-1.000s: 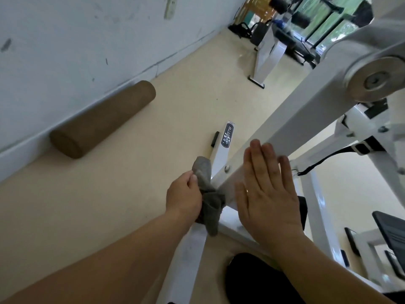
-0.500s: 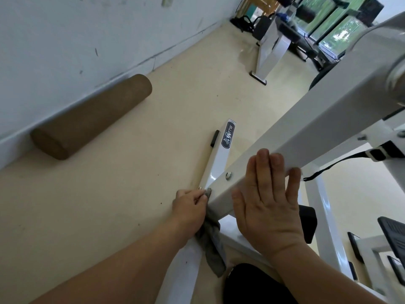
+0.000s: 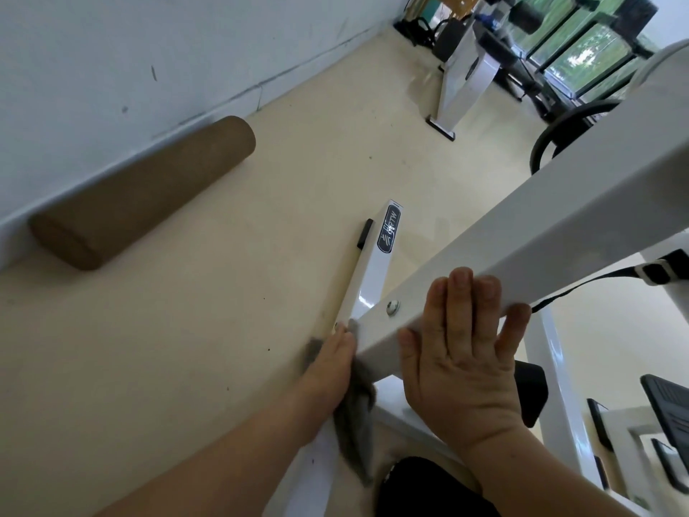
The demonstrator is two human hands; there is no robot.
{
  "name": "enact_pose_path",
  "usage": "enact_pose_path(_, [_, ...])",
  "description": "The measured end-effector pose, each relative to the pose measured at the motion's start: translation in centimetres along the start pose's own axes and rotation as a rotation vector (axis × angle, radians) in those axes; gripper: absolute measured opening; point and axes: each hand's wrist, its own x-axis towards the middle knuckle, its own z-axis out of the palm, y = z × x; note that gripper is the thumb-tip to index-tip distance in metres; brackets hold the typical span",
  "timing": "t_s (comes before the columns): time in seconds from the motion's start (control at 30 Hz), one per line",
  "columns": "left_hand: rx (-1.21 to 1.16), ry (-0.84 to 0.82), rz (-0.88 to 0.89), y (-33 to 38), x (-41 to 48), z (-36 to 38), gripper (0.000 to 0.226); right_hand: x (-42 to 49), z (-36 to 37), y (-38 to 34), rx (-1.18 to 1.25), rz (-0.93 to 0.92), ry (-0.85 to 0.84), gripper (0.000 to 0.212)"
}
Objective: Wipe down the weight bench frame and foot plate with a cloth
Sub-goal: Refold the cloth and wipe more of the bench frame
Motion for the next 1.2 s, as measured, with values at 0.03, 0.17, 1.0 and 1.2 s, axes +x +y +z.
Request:
enact_pose_path(0.03, [0.056,-0.013,-0.061,0.0,0.4,-0.3,0.065,0.1,0.0,0.0,0.0,-0.002,0.004,0.087])
enact_pose_path(0.17, [0.031,-0.008,0.051,2.6,-0.2,1.3,0.056,0.1,0.2,-0.2,0.003,-0.009,0.004,0.085])
enact_pose_path(1.0, [-0.159,-0.009,0.145,6.4,-2.5,2.9,0.058,0.0,-0.4,-0.3,-0.025,-0.012,-0.084,0.083])
enact_pose_path(1.2, [-0.405,-0.169,-0.007,7.6,-3.8,1.9,0.03,0.7,-5.7,0.3,0.229,-0.012,-0.225,0.072])
